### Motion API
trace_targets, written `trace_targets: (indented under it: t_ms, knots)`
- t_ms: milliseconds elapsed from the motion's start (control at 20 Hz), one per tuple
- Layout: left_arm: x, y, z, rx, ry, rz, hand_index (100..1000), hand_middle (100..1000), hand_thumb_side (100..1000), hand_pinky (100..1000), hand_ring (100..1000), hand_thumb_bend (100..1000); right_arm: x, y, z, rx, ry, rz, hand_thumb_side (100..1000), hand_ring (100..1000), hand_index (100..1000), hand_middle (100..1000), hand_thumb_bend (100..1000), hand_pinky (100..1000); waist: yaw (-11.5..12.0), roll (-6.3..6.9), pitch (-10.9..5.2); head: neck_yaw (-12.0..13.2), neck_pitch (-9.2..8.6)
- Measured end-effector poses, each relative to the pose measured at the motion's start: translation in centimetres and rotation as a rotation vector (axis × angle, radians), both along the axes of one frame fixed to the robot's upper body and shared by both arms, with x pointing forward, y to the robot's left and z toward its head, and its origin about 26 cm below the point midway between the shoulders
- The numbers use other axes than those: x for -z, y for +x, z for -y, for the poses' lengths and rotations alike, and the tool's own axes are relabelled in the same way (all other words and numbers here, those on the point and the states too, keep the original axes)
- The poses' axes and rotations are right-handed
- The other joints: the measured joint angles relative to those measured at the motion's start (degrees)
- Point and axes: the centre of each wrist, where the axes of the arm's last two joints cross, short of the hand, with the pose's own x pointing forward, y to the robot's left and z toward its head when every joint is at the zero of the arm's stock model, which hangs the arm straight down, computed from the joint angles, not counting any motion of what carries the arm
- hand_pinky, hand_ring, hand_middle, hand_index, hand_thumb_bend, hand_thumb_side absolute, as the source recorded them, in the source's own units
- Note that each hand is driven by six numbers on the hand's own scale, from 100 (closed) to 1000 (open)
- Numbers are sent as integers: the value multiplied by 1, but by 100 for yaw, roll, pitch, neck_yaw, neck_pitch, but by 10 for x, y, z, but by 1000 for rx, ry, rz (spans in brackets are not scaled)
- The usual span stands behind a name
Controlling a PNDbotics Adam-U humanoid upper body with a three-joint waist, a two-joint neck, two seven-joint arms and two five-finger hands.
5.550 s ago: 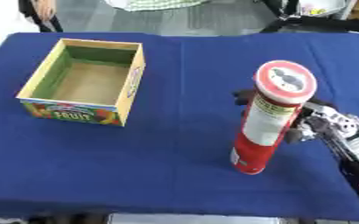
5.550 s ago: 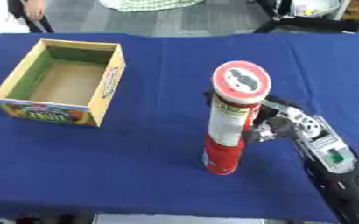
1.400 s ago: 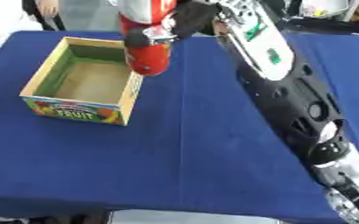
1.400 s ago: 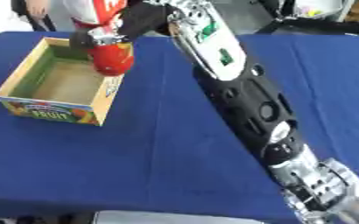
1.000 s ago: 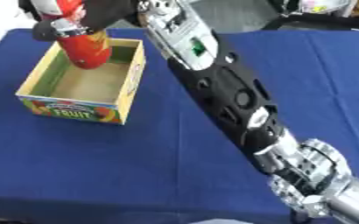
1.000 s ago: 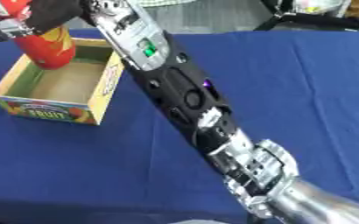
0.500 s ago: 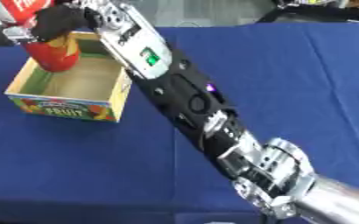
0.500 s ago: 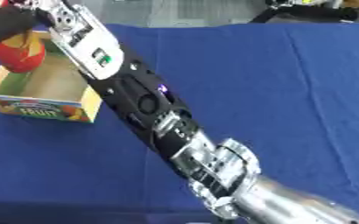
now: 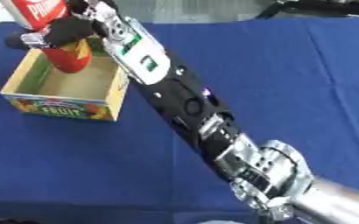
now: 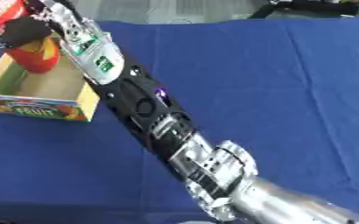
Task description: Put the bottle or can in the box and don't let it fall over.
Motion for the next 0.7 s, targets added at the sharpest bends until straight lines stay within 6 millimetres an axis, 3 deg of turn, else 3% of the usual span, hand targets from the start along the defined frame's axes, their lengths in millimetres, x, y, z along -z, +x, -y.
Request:
trace_targets:
  t_ms: [100, 150, 300, 400, 550, 700]
  knots:
    - [0, 0, 0, 0, 0, 0, 847, 911, 890, 719, 1000, 493, 4, 1, 1, 8, 14, -11, 139, 1000, 593, 1000, 708, 860, -2, 4, 16, -1, 0]
    - [0, 0, 0, 0, 0, 0, 847, 911, 890, 720, 1000, 493, 7, 2, 2, 13, 20, -18, 204, 1000, 732, 1000, 799, 870, -2, 4, 16, -1, 0]
    - [0, 0, 0, 0, 1, 0, 847, 911, 890, 720, 1000, 493, 12, 4, 3, 20, 16, -31, 317, 1000, 929, 1000, 934, 900, -9, 3, 17, 1, 0]
    - [0, 0, 0, 0, 1, 0, 847, 911, 890, 720, 1000, 494, 14, 6, 4, 33, -4, -25, 370, 1000, 948, 1000, 994, 911, -26, 3, 17, 9, 0]
    - [0, 0, 0, 0, 0, 0, 848, 911, 889, 720, 1000, 495, 14, 8, 8, 69, -45, -9, 443, 1000, 965, 1000, 1000, 928, -38, 1, 17, 25, 0]
    - [0, 0, 0, -1, 0, 0, 848, 911, 889, 720, 1000, 495, 13, 9, 11, 101, -79, 6, 449, 1000, 961, 1000, 1000, 930, -67, 1, 17, 31, 0]
